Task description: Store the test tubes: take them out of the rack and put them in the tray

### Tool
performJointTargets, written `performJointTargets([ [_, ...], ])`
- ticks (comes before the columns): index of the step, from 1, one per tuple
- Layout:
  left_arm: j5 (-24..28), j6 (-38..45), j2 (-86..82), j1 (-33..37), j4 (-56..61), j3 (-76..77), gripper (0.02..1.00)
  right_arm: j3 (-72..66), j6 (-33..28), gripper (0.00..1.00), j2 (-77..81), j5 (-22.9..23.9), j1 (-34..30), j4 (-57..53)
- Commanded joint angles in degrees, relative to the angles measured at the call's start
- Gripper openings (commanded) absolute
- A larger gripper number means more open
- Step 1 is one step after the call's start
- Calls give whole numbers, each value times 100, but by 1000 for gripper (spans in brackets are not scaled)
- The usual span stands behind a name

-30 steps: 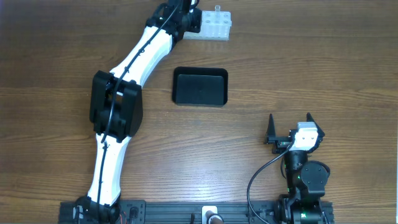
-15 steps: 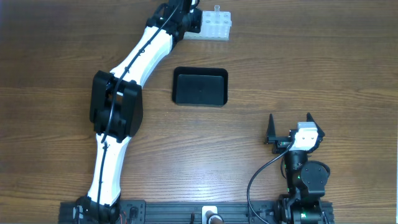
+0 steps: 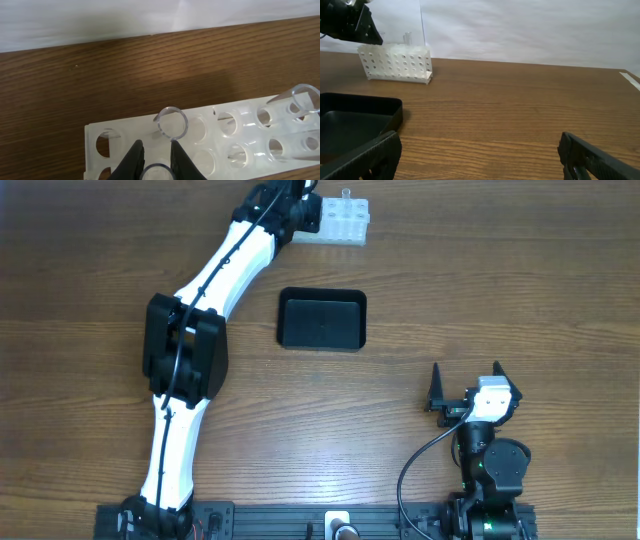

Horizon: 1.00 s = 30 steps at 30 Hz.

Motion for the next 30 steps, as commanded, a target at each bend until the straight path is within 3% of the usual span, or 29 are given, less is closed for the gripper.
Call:
performJointTargets([
  [1, -55, 44, -68, 125, -74, 107, 75, -31, 33, 991, -39, -68, -11, -11],
  [30, -57, 44, -634, 127, -229, 107, 69, -31, 33, 993, -39, -68, -11, -11],
])
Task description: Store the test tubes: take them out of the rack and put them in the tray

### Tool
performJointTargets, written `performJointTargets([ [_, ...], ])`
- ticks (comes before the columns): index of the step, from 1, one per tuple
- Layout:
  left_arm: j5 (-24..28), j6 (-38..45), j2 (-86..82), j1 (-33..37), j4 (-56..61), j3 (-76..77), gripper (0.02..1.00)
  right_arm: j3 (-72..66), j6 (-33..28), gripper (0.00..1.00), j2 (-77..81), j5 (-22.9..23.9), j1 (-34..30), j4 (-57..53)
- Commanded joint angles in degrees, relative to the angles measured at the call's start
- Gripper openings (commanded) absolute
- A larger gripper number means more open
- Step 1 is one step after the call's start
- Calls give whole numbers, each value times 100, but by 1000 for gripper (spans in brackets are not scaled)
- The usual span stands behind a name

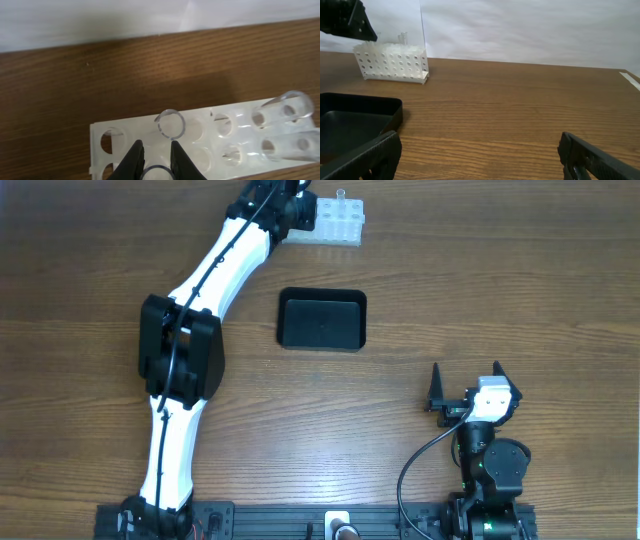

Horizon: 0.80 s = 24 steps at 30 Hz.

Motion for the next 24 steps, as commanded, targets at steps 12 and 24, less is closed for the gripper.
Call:
performJointTargets([
  [12, -50, 44, -1086, 59, -33, 55, 71, -31, 33, 991, -39, -68, -11, -11],
  [24, 671, -584, -1971, 52, -2216, 57, 64, -31, 33, 991, -39, -68, -11, -11],
])
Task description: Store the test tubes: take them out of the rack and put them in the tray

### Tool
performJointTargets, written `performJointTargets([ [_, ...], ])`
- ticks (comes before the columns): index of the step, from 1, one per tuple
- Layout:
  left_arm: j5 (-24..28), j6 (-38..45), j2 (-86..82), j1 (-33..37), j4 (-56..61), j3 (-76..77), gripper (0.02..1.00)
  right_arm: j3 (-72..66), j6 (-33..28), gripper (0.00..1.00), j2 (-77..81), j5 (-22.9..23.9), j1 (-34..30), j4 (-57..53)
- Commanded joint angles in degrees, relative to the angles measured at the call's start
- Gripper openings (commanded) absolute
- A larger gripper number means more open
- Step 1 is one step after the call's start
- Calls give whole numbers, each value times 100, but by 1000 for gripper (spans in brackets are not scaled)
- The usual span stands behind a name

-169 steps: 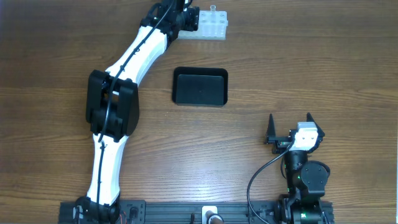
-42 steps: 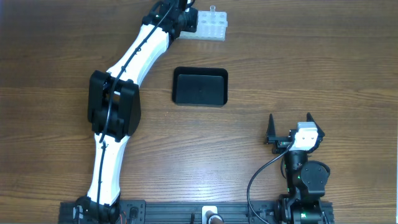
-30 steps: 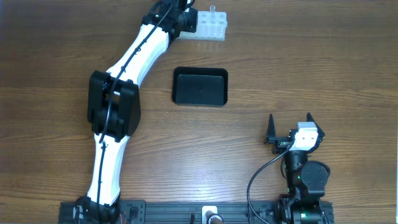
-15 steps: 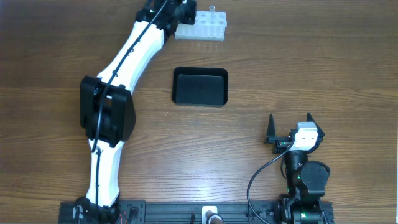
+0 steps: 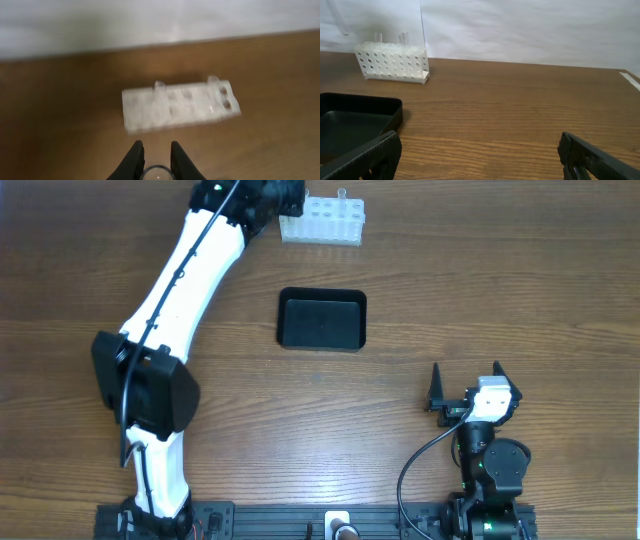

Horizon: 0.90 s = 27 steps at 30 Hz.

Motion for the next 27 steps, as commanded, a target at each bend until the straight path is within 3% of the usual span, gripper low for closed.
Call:
performJointTargets([
  [1, 682, -522, -476, 35, -901, 79, 62, -31, 33, 991, -39, -66, -11, -9],
  [4, 988, -863, -455, 11, -1722, 210, 62, -31, 33, 991, -39, -66, -11, -9],
  [9, 1014, -975, -378, -157, -2739, 267, 45, -31, 33, 993, -39, -66, -11, -9],
  [16, 964, -973, 2, -446, -3484, 352, 104, -31, 33, 991, -39, -66, -11, -9],
  [27, 599, -901, 1143, -518, -4516, 1495, 104, -31, 35, 991, -39, -66, -11, -9],
])
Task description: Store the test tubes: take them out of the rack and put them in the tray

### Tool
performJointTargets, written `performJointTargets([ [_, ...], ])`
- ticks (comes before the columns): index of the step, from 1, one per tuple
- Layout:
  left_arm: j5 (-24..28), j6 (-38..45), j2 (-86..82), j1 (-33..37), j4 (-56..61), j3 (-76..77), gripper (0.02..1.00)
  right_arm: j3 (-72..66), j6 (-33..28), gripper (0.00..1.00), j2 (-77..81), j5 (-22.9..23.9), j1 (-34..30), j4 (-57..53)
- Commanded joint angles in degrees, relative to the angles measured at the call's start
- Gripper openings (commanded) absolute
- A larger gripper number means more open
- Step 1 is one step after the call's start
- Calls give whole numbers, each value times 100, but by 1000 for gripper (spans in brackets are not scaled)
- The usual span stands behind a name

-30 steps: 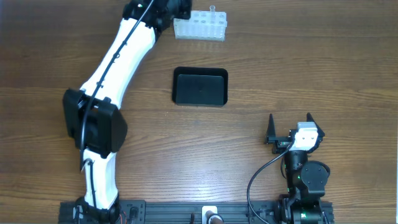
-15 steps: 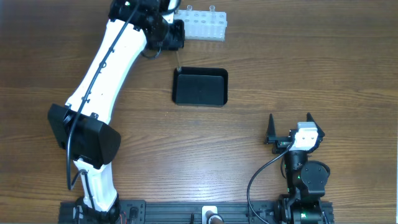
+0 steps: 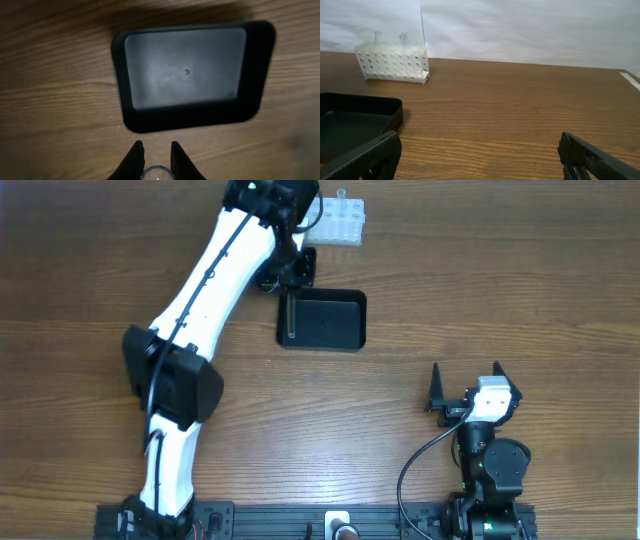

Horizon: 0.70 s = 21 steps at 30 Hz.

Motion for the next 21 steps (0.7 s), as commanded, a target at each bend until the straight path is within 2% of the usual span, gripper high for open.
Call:
performJointTargets([
  [1, -142, 13, 450, 20, 15, 452, 104, -31, 37, 991, -39, -66, -11, -11],
  [16, -129, 4, 1248, 24, 192, 549, 112, -31, 35, 993, -39, -66, -11, -11],
  [21, 17, 4, 1427, 24, 238, 549, 115, -31, 35, 993, -39, -66, -11, -11],
])
